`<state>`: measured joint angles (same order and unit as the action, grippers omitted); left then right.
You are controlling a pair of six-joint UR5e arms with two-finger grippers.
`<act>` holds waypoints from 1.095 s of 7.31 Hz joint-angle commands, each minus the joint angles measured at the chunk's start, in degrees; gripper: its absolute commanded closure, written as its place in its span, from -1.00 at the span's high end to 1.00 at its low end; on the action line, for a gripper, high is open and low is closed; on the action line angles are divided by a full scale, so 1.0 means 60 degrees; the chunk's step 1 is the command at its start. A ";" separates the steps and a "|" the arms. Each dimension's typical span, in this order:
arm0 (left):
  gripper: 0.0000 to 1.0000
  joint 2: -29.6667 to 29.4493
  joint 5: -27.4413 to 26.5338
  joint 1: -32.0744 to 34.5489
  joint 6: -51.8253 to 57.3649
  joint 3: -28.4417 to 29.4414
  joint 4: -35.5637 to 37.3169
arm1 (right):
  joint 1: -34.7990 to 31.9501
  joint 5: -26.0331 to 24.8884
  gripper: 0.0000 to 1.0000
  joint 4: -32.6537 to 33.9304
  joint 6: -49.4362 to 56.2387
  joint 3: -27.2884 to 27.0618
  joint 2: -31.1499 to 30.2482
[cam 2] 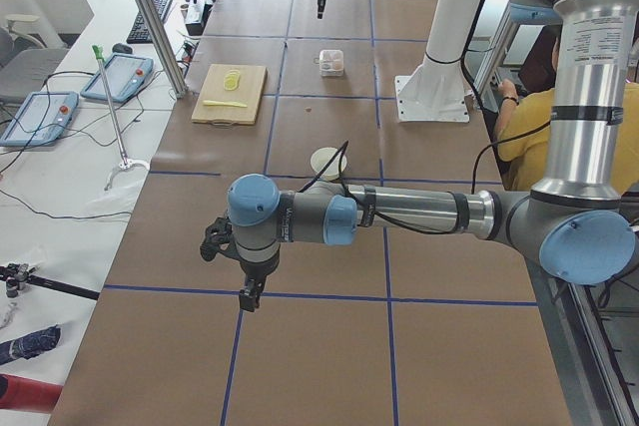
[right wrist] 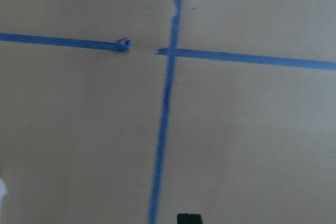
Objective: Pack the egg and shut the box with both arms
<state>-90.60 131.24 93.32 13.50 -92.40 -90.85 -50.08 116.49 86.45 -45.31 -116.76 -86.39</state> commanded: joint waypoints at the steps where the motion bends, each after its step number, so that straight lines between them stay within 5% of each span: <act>1: 1.00 0.0157 0.0025 0.0003 0.0005 -0.0039 -0.0004 | -0.2219 0.0957 -1.00 -0.0023 0.3856 0.0573 -0.1417; 2: 1.00 0.0173 0.0025 0.0003 0.0020 -0.0054 -0.0004 | -0.3288 0.1614 -0.61 -0.0009 0.5498 0.1187 -0.1567; 3: 1.00 0.0188 0.0025 0.0003 0.0034 -0.0040 -0.0019 | -0.4038 0.1867 0.98 -0.0009 0.6922 0.1758 -0.1670; 8: 1.00 0.0217 0.0025 -0.0012 -0.0024 -0.0025 -0.0004 | -0.5579 0.1869 1.00 0.0079 0.7244 0.2130 -0.2798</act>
<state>-89.30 131.43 93.26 13.53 -92.56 -90.88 -80.55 127.38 86.88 -1.89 -104.14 -101.59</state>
